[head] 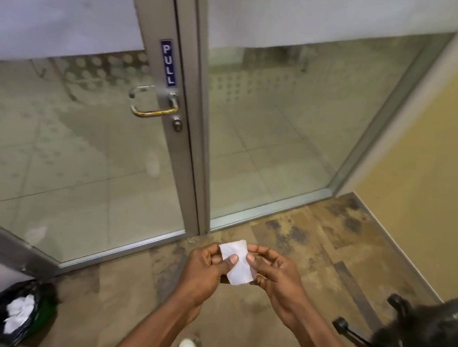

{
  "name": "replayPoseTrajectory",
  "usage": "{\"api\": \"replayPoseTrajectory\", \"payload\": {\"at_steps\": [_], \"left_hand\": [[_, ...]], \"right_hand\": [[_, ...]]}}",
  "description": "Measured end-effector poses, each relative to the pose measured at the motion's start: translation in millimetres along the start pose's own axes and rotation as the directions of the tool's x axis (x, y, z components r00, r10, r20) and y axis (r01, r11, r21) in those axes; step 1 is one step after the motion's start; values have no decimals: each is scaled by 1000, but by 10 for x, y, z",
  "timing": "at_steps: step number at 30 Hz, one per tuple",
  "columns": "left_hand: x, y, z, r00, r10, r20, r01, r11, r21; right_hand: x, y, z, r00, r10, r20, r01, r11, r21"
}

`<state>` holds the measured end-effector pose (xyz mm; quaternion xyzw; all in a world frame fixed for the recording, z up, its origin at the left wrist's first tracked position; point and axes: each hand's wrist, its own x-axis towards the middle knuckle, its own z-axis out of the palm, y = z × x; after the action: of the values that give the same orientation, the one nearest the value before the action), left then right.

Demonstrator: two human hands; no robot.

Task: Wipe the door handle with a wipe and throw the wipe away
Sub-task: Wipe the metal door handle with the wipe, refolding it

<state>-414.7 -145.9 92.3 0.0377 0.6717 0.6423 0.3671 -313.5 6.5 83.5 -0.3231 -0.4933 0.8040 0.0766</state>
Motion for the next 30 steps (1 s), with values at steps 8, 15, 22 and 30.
{"api": "replayPoseTrajectory", "payload": {"at_steps": [8,15,22,30], "left_hand": [[260,326,-741,988,63,-139,-61,998,17],[430,444,-988,964,119,-240,-119,993,14],[806,642,-1064,933,164,-321,-145,986,81],[1506,1159,-1072,861,223,-457,-141,968,207]], "right_hand": [[484,-66,677,994,14,106,-14,1000,-1],[834,-131,1056,996,10,87,-10,1000,-4],[1336,-347,1239,983,45,178,-29,995,-94],[2249,-905,1397,978,30,206,8,984,-179]]}}
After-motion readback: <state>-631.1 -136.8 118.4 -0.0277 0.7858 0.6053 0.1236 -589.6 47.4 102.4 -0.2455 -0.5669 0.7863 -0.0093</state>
